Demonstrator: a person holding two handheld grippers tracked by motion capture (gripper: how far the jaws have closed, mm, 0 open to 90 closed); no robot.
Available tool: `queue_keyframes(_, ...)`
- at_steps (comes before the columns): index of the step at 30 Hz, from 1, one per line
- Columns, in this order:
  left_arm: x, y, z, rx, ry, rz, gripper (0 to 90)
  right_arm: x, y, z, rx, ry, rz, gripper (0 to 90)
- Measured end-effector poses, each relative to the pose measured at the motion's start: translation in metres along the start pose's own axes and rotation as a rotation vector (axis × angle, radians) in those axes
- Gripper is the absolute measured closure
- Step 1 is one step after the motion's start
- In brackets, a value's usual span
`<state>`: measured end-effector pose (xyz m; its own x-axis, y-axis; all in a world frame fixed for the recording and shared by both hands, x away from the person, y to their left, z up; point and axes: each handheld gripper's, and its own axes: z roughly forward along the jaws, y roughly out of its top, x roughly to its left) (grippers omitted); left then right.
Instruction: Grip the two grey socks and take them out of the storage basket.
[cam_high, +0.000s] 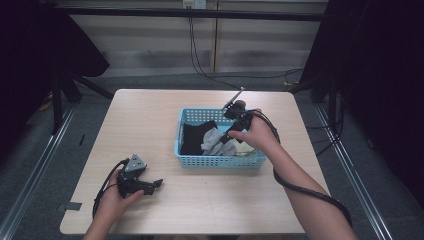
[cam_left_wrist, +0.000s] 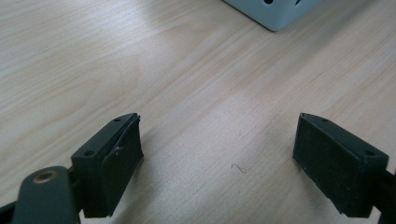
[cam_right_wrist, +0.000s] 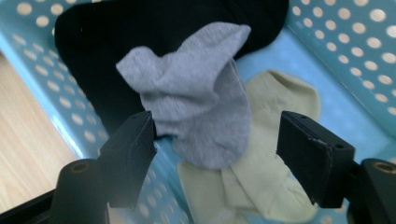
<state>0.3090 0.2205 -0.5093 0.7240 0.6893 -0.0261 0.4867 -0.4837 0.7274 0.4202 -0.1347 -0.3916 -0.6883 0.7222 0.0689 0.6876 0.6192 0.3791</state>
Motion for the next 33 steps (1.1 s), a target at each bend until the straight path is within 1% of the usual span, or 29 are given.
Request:
queue_keyframes(1,0.000,0.000,0.000,0.000,0.000,0.000,14.9,0.000,0.000,0.000,0.000,0.000,0.000,28.8)
queue_keyframes(3,0.000,0.000,0.000,0.001,0.000,0.006,14.9,0.003,0.005,0.006,0.008,-0.006,0.004,28.9)
queue_keyframes(4,0.000,0.000,0.000,-0.001,-0.003,0.009,14.9,0.006,0.011,0.013,0.008,0.003,0.008,30.8)
queue_keyframes(5,0.000,0.000,0.000,-0.001,-0.003,0.009,14.9,0.006,0.011,0.013,0.008,0.003,0.008,30.8)
queue_keyframes(6,0.000,0.000,-0.001,0.000,-0.003,0.013,14.9,0.007,0.015,0.020,0.025,-0.006,-0.003,32.8)
queue_keyframes(8,0.000,0.000,-0.001,0.001,0.000,0.017,14.9,0.008,0.018,0.026,0.041,0.004,-0.013,41.3)
queue_keyframes(9,0.000,0.000,-0.001,0.001,-0.002,0.016,14.9,0.009,0.018,0.029,0.047,0.005,-0.023,42.4)
queue_keyframes(10,0.000,0.000,-0.001,0.001,-0.002,0.016,14.9,0.009,0.018,0.029,0.047,0.005,-0.023,42.4)
queue_keyframes(11,0.000,0.000,-0.001,0.001,-0.002,0.017,14.9,0.009,0.018,0.031,0.050,0.013,-0.016,44.6)
queue_keyframes(12,0.000,0.000,-0.001,0.001,-0.003,0.016,14.8,0.009,0.018,0.034,0.052,0.039,-0.025,52.2)
queue_keyframes(13,0.000,0.000,-0.001,0.001,-0.003,0.016,14.7,0.009,0.018,0.034,0.052,0.039,-0.025,52.2)
queue_keyframes(14,0.000,0.000,-0.001,0.001,-0.003,0.016,14.8,0.008,0.017,0.036,0.068,0.057,0.006,60.3)
queue_keyframes(15,0.000,0.000,-0.001,0.001,-0.003,0.016,14.8,0.007,0.017,0.036,0.085,0.059,-0.005,73.1)
queue_keyframes(16,0.000,0.000,-0.001,0.001,-0.003,0.016,14.7,0.007,0.016,0.035,0.092,0.060,-0.022,80.5)
queue_keyframes(17,0.000,0.000,-0.001,0.001,-0.002,0.017,14.7,0.007,0.016,0.035,0.092,0.060,-0.022,80.5)
queue_keyframes(18,0.000,0.000,-0.001,0.001,-0.002,0.017,14.8,0.006,0.016,0.031,0.099,0.086,-0.009,88.2)
queue_keyframes(19,0.000,0.000,-0.001,0.001,-0.002,0.017,14.7,0.006,0.016,0.031,0.099,0.086,-0.009,88.2)
queue_keyframes(20,0.000,0.000,-0.001,0.001,-0.002,0.017,14.7,0.006,0.017,0.026,0.101,0.084,-0.029,88.6)
queue_keyframes(22,0.000,0.000,-0.001,0.001,-0.002,0.017,14.8,0.006,0.018,0.020,0.120,0.087,-0.036,88.7)
queue_keyframes(24,0.000,0.000,-0.001,0.000,-0.002,0.017,14.8,0.006,0.018,0.014,0.113,0.081,-0.030,88.8)
queue_keyframes(25,0.000,0.000,-0.001,0.000,-0.002,0.017,14.8,0.006,0.018,0.014,0.113,0.081,-0.030,88.8)
queue_keyframes(26,0.000,0.000,-0.001,0.001,-0.002,0.017,14.8,0.004,0.020,0.005,0.106,0.083,-0.025,88.9)
queue_keyframes(27,0.000,0.000,-0.001,0.001,-0.002,0.017,14.7,0.004,0.020,0.005,0.106,0.083,-0.025,88.9)
queue_keyframes(28,0.000,0.000,-0.001,0.001,-0.002,0.017,14.8,0.001,0.021,-0.002,0.099,0.085,-0.033,88.9)
queue_keyframes(29,0.000,0.000,-0.001,0.001,-0.002,0.017,14.8,0.001,0.021,-0.002,0.099,0.085,-0.033,88.9)
queue_keyframes(31,0.000,0.000,-0.001,0.003,-0.005,0.017,14.8,-0.001,0.023,-0.010,0.094,0.077,-0.035,88.9)
queue_keyframes(32,0.000,0.000,-0.001,0.003,-0.006,0.016,14.8,-0.003,0.024,-0.018,0.086,0.072,-0.029,88.9)
queue_keyframes(33,0.000,0.000,-0.001,0.003,-0.005,0.016,14.8,-0.003,0.024,-0.018,0.086,0.072,-0.029,88.9)
